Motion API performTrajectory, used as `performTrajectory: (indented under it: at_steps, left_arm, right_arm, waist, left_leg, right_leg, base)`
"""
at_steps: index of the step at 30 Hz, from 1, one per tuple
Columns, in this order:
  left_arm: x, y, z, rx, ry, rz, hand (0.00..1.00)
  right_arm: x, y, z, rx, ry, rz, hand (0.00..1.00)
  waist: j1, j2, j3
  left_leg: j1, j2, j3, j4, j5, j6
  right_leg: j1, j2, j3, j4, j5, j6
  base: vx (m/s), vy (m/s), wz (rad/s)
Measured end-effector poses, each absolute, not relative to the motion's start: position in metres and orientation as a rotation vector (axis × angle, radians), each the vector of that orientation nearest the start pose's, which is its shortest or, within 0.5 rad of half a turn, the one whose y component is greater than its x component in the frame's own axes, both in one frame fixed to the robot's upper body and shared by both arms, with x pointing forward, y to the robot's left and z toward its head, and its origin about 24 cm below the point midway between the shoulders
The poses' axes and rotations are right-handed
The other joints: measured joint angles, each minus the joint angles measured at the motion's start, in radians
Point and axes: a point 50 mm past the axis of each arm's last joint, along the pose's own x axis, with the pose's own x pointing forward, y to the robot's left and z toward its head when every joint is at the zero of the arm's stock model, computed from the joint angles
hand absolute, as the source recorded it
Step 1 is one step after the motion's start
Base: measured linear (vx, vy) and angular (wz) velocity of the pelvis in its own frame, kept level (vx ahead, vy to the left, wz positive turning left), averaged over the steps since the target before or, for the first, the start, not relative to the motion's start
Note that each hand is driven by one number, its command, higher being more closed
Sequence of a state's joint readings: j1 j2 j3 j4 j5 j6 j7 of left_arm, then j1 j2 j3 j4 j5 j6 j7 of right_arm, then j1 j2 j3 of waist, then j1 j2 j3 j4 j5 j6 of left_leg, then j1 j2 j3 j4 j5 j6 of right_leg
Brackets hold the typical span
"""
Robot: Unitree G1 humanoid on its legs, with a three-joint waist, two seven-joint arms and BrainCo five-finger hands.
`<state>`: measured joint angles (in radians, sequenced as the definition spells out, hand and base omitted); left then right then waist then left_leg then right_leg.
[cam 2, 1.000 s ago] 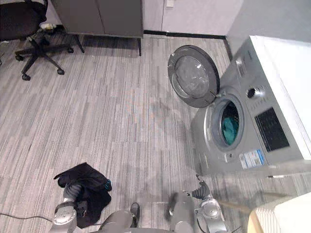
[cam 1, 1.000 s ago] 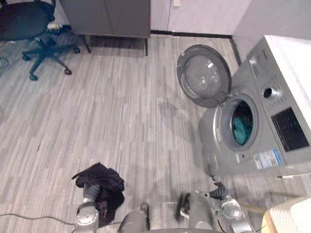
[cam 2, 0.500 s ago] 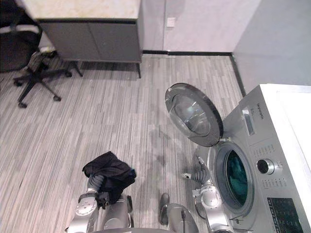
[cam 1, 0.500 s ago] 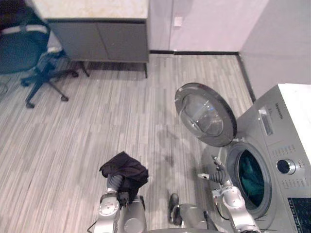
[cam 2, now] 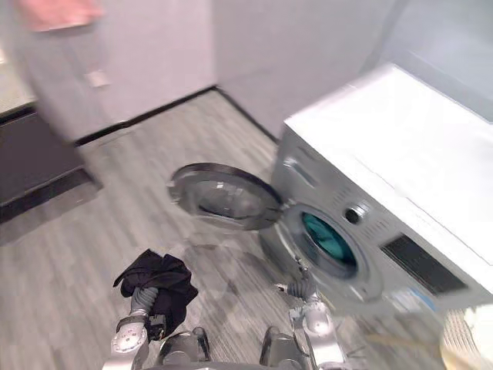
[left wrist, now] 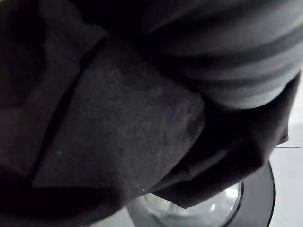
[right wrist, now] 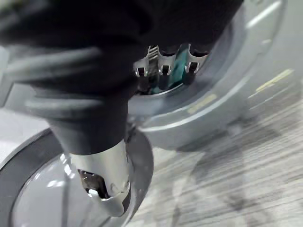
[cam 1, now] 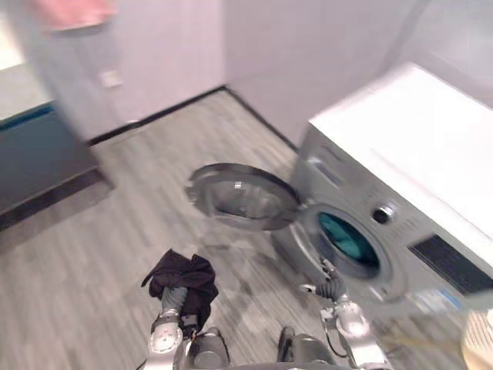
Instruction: Pick up the laundry basket with both hands and put the clothes into the washing machine.
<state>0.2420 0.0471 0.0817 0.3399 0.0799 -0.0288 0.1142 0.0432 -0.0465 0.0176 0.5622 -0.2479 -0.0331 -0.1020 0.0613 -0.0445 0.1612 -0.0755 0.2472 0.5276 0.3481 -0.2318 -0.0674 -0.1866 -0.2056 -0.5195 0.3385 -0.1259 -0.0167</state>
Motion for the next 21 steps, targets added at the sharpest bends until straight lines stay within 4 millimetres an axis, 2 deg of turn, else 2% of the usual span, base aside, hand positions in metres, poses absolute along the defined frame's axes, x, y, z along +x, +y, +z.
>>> performTrajectory:
  at_steps: [3, 4, 5, 6, 7, 8, 9, 10, 11, 12, 14, 15, 16, 17, 18, 19, 20, 21]
  left_arm:
    - [0.167, 0.204, -0.084, 0.157, 0.574, 0.239, 1.00]
    - [0.166, 0.202, -0.088, 0.150, 0.597, 0.235, 1.00]
    - [0.166, 0.200, -0.090, 0.144, 0.604, 0.233, 1.00]
    - [0.166, 0.198, -0.090, 0.135, 0.604, 0.233, 1.00]
    - [0.167, 0.197, -0.090, 0.134, 0.602, 0.233, 1.00]
    - [0.167, 0.196, -0.090, 0.130, 0.601, 0.232, 1.00]
    - [0.166, 0.196, -0.091, 0.130, 0.604, 0.232, 1.00]
    - [0.166, 0.196, -0.092, 0.133, 0.609, 0.233, 1.00]
    - [0.167, 0.196, -0.093, 0.136, 0.617, 0.234, 1.00]
    - [0.167, 0.194, -0.096, 0.137, 0.628, 0.236, 1.00]
    - [0.169, 0.193, -0.096, 0.132, 0.627, 0.235, 1.00]
    - [0.169, 0.192, -0.096, 0.136, 0.624, 0.244, 1.00]
    - [0.171, 0.192, -0.095, 0.136, 0.618, 0.244, 1.00]
    - [0.171, 0.191, -0.095, 0.135, 0.616, 0.245, 1.00]
    - [0.172, 0.190, -0.095, 0.133, 0.614, 0.242, 1.00]
    - [0.180, 0.189, -0.090, 0.143, 0.589, 0.235, 1.00]
    - [0.184, 0.189, -0.088, 0.143, 0.574, 0.238, 1.00]
    - [0.200, 0.186, -0.078, 0.119, 0.518, 0.238, 1.00]
  right_arm:
    - [0.200, -0.175, -0.095, -0.344, 0.610, -0.025, 0.00]
    - [0.199, -0.185, -0.095, -0.367, 0.619, -0.039, 0.00]
    - [0.199, -0.188, -0.095, -0.378, 0.625, -0.042, 0.00]
    - [0.196, -0.193, -0.098, -0.395, 0.643, -0.044, 0.00]
    - [0.193, -0.195, -0.100, -0.401, 0.655, -0.043, 0.00]
    - [0.189, -0.199, -0.103, -0.417, 0.678, -0.044, 0.00]
    - [0.185, -0.203, -0.107, -0.426, 0.706, -0.049, 0.00]
    - [0.184, -0.204, -0.108, -0.426, 0.714, -0.051, 0.00]
    - [0.184, -0.203, -0.109, -0.415, 0.718, -0.061, 0.00]
    - [0.183, -0.206, -0.109, -0.410, 0.721, -0.085, 0.00]
    - [0.182, -0.212, -0.110, -0.396, 0.737, -0.120, 0.00]
    - [0.179, -0.214, -0.114, -0.379, 0.760, -0.141, 0.00]
    - [0.178, -0.215, -0.115, -0.372, 0.768, -0.152, 0.00]
    - [0.176, -0.218, -0.116, -0.366, 0.779, -0.168, 0.00]
    - [0.175, -0.221, -0.117, -0.366, 0.788, -0.187, 0.00]
    - [0.177, -0.214, -0.117, -0.346, 0.780, -0.182, 0.00]
    - [0.178, -0.211, -0.117, -0.339, 0.774, -0.183, 0.00]
    - [0.182, -0.209, -0.113, -0.334, 0.743, -0.195, 0.00]
  waist:
    - [-0.022, 0.009, 0.003]
    - [-0.032, 0.029, 0.014]
    - [-0.040, 0.037, 0.014]
    - [-0.051, 0.047, 0.016]
    - [-0.047, 0.048, 0.016]
    - [-0.046, 0.068, 0.027]
    - [-0.046, 0.087, 0.037]
    - [-0.046, 0.086, 0.040]
    - [-0.043, 0.072, 0.049]
    - [-0.039, 0.074, 0.048]
    - [-0.038, 0.063, 0.056]
    - [-0.035, 0.062, 0.058]
    - [-0.035, 0.064, 0.059]
    - [-0.031, 0.072, 0.060]
    - [-0.019, 0.091, 0.073]
    - [-0.019, 0.055, 0.093]
    - [-0.021, 0.041, 0.104]
    - [-0.018, 0.023, 0.145]
  left_leg:
    - [0.022, 0.014, 0.025, 0.002, 0.000, -0.003]
    - [0.065, 0.015, 0.044, -0.015, 0.003, -0.007]
    - [0.077, 0.019, 0.052, -0.015, 0.007, -0.014]
    - [0.080, 0.037, 0.049, 0.047, 0.009, -0.018]
    - [0.071, 0.054, 0.045, 0.099, 0.009, -0.018]
    - [0.031, 0.116, 0.002, 0.267, 0.020, -0.016]
    - [-0.035, 0.161, -0.098, 0.437, 0.090, 0.023]
    - [-0.075, 0.166, -0.146, 0.506, 0.146, 0.035]
    - [-0.145, 0.148, -0.234, 0.598, 0.110, 0.023]
    - [-0.193, 0.112, -0.290, 0.605, 0.041, 0.009]
    - [-0.231, 0.049, -0.350, 0.523, -0.003, 0.004]
    - [-0.238, -0.015, -0.414, 0.357, -0.005, 0.003]
    - [-0.235, -0.040, -0.447, 0.279, -0.003, -0.002]
    - [-0.216, -0.070, -0.504, 0.145, 0.026, -0.029]
    - [-0.201, -0.087, -0.548, 0.067, 0.104, -0.018]
    - [-0.209, -0.106, -0.523, 0.084, 0.091, -0.011]
    - [-0.219, -0.115, -0.517, 0.095, 0.088, -0.006]
    - [-0.250, -0.123, -0.494, 0.144, 0.072, 0.016]
  right_leg:
    - [-0.019, 0.002, -0.086, 0.014, 0.012, -0.003]
    - [-0.017, 0.022, -0.049, 0.006, 0.011, -0.003]
    - [-0.016, 0.030, -0.034, 0.003, 0.011, -0.003]
    - [-0.010, 0.048, -0.014, 0.001, -0.007, -0.004]
    - [-0.005, 0.054, -0.001, -0.001, -0.016, -0.004]
    - [0.024, 0.081, 0.022, -0.015, -0.024, -0.012]
    - [0.058, 0.110, 0.042, -0.026, -0.032, -0.024]
    - [0.070, 0.116, 0.063, -0.032, -0.034, -0.027]
    - [0.089, 0.116, 0.093, -0.050, -0.036, -0.030]
    - [0.098, 0.112, 0.121, -0.061, -0.036, -0.031]
    - [0.113, 0.104, 0.148, -0.075, -0.036, -0.030]
    - [0.126, 0.100, 0.173, -0.080, -0.035, -0.027]
    - [0.127, 0.101, 0.181, -0.080, -0.036, -0.021]
    - [0.122, 0.103, 0.199, -0.069, -0.042, 0.004]
    - [0.101, 0.113, 0.230, -0.030, -0.063, 0.035]
    - [0.075, 0.086, 0.249, 0.021, -0.081, 0.060]
    - [0.059, 0.069, 0.250, 0.040, -0.088, 0.069]
    - [0.007, 0.041, 0.252, 0.106, -0.096, 0.079]
  base:
    - [0.15, -0.081, -1.16]
    - [0.17, -0.110, -1.12]
    - [0.21, -0.161, -1.11]
    - [0.15, -0.120, -0.72]
    - [0.20, -0.160, -0.86]
    - [0.15, -0.107, -0.81]
    - [0.14, -0.102, -0.75]
    - [0.14, -0.052, -0.72]
    - [0.18, -0.033, -0.66]
    - [0.19, -0.004, -0.65]
    - [0.17, 0.074, -0.52]
    - [0.17, 0.136, -0.53]
    - [0.16, 0.193, -0.56]
    - [0.14, 0.250, -0.68]
    - [0.14, 0.263, -0.71]
    - [0.09, 0.193, -0.47]
    - [0.07, 0.138, -0.18]
    - [0.03, 0.122, -0.15]
